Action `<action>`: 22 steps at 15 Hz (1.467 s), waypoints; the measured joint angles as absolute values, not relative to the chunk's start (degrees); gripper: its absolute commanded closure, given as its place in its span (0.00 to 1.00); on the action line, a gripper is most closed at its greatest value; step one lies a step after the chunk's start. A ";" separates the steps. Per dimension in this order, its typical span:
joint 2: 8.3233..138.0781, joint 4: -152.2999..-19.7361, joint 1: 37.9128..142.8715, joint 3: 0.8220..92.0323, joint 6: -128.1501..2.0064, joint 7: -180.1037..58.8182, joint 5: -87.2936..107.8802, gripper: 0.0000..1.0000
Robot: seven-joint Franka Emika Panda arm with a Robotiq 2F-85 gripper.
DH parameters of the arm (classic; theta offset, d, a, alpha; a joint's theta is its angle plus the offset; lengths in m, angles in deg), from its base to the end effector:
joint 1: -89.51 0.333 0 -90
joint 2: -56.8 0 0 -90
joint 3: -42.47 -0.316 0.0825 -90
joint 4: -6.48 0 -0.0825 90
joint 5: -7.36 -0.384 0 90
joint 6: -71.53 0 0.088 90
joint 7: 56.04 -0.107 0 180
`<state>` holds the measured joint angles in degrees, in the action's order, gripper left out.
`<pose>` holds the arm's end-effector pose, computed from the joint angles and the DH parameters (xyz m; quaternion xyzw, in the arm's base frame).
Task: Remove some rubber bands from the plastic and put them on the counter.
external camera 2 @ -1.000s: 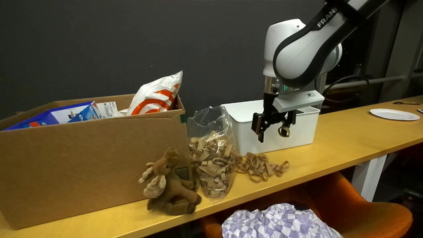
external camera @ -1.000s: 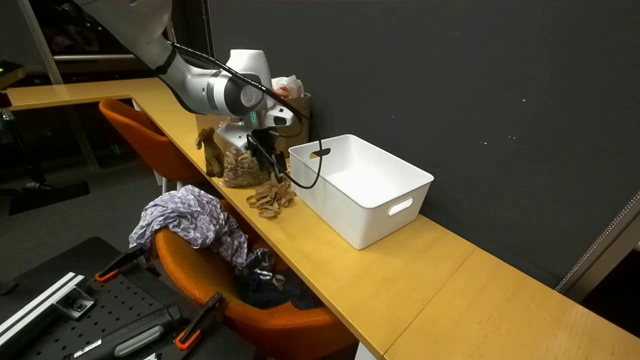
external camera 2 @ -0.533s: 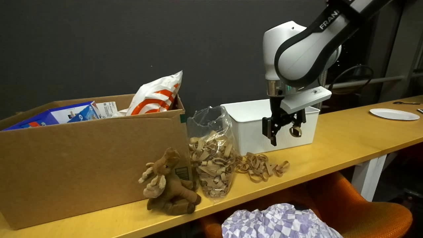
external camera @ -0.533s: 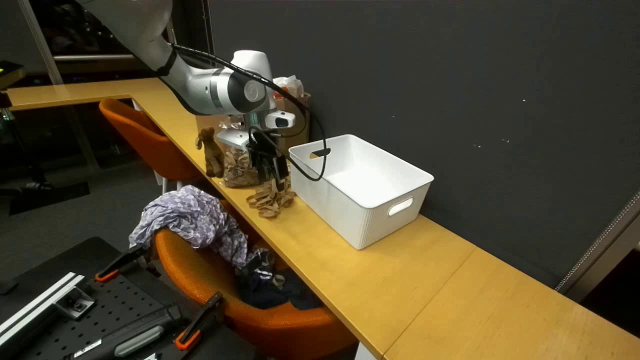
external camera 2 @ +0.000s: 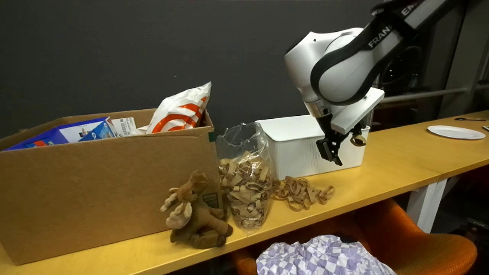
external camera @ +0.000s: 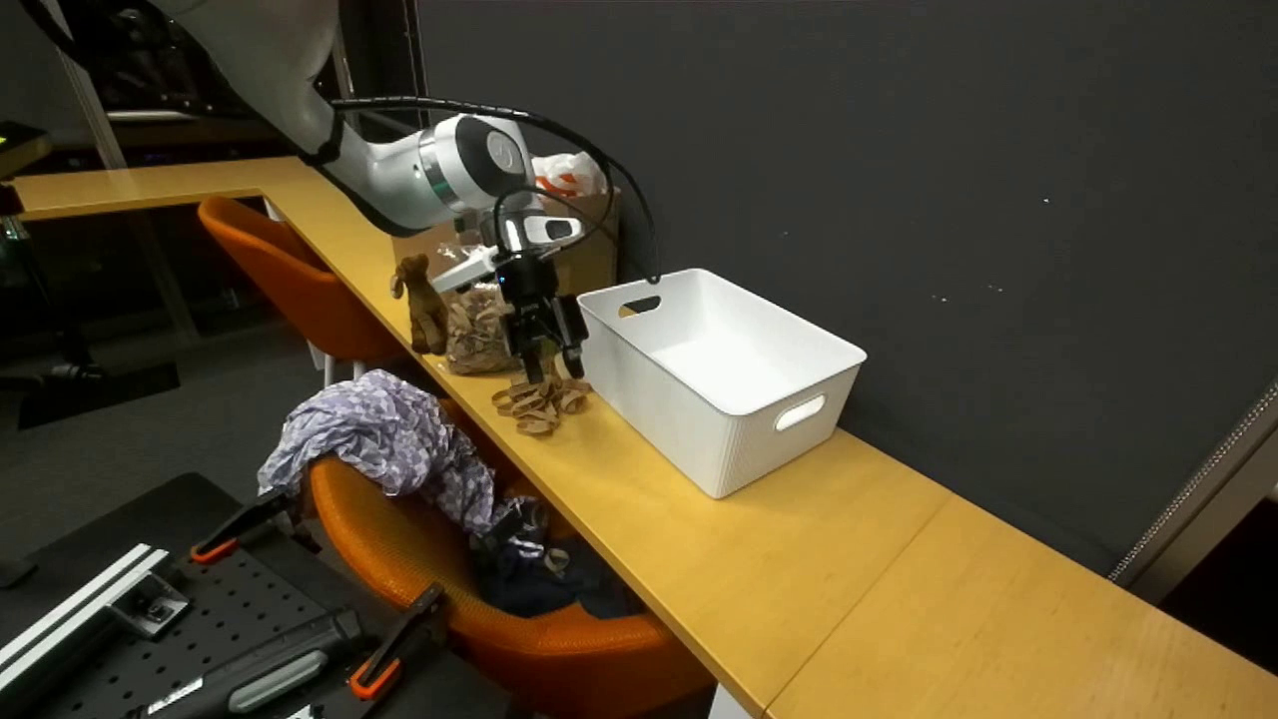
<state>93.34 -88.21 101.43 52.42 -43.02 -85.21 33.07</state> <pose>0.6569 0.0077 0.2315 0.9558 -0.0986 -0.0706 0.2679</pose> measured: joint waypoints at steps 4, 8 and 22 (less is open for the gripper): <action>98.49 -82.42 101.67 54.23 -40.95 -87.28 40.47 0.00; 102.44 -77.40 101.82 54.20 -40.58 -87.35 40.96 0.00; 98.71 -80.12 99.39 47.70 -56.09 -82.05 27.71 0.00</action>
<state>98.71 -80.12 99.39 47.70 -56.09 -82.05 27.71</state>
